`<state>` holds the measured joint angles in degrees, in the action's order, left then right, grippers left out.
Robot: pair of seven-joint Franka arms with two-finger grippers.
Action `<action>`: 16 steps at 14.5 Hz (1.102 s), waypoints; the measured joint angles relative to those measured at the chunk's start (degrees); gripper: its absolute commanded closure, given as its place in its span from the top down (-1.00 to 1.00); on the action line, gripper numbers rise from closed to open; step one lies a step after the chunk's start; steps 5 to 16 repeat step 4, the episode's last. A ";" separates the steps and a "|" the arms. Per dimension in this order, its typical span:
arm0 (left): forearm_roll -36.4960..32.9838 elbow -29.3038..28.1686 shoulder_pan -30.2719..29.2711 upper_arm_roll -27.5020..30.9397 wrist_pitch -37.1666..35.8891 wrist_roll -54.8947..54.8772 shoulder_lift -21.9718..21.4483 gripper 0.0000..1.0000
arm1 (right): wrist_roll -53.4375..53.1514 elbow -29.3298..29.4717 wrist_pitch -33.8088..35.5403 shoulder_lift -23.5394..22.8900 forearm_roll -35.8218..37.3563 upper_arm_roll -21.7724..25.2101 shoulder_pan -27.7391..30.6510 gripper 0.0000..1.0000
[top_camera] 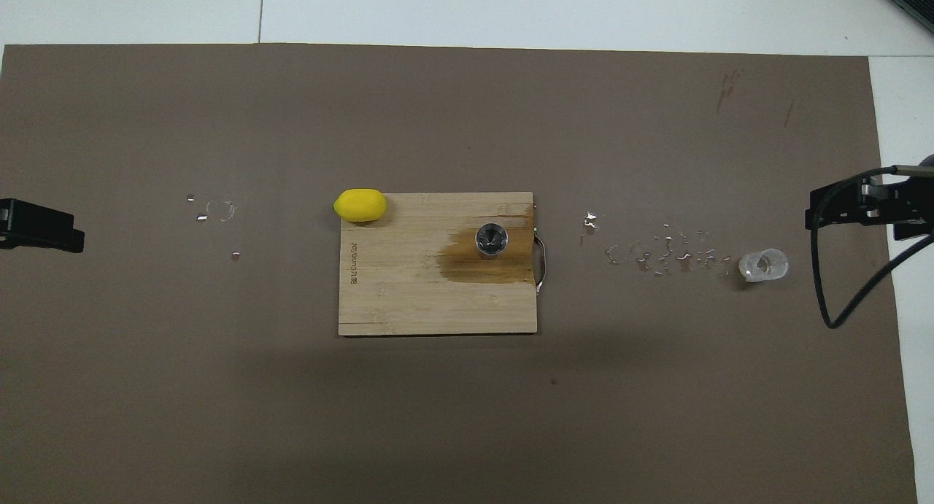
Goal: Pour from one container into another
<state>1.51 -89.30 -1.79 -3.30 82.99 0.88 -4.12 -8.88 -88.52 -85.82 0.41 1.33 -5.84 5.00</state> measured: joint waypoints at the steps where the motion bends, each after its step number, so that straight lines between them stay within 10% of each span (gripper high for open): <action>1: 0.00 0.00 0.00 0.00 0.00 0.00 0.00 1.00 | 0.00 -0.05 0.00 0.00 0.00 0.00 -0.28 1.00; 16: 0.00 0.00 0.00 0.00 0.00 0.00 0.00 1.00 | 0.00 -0.18 0.00 0.00 0.00 -0.01 -0.90 1.00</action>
